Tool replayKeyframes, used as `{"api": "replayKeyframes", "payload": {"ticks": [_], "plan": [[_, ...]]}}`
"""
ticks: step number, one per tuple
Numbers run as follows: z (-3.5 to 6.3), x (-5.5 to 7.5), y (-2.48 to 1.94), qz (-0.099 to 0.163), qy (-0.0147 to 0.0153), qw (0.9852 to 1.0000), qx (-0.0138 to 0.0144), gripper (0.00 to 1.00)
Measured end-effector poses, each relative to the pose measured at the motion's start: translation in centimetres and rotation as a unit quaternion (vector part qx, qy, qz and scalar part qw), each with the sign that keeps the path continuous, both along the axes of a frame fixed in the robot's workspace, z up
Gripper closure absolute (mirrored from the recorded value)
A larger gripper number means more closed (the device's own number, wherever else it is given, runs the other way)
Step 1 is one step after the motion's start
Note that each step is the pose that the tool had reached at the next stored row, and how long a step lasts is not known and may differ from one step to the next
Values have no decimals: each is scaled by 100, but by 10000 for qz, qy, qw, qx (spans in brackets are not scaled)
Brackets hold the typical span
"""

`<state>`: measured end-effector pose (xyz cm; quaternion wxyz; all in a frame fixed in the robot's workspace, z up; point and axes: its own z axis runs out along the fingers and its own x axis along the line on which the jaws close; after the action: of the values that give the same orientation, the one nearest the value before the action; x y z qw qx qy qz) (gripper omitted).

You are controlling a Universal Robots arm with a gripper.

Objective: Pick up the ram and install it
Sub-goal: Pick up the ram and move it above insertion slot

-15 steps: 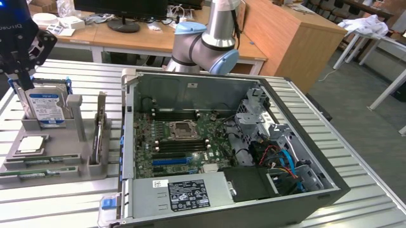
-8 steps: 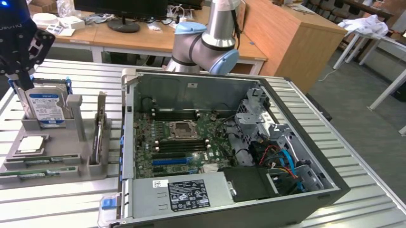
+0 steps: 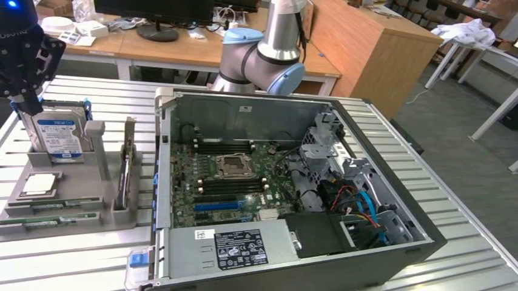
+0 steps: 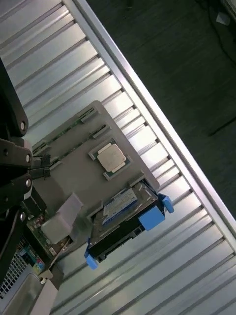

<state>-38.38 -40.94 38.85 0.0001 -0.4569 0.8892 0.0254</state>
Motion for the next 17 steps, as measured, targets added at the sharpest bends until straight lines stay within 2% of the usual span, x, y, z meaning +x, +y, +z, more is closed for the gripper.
{"api": "replayKeyframes", "payload": {"ticks": [4, 8, 13, 17], "plan": [[0, 0, 0, 362, 0, 9993, 0, 89], [0, 0, 0, 719, 0, 9974, 0, 89], [-1, 0, 0, 1170, 0, 9931, 0, 89], [0, 0, -1, 1530, 0, 9882, 0, 89]]}}
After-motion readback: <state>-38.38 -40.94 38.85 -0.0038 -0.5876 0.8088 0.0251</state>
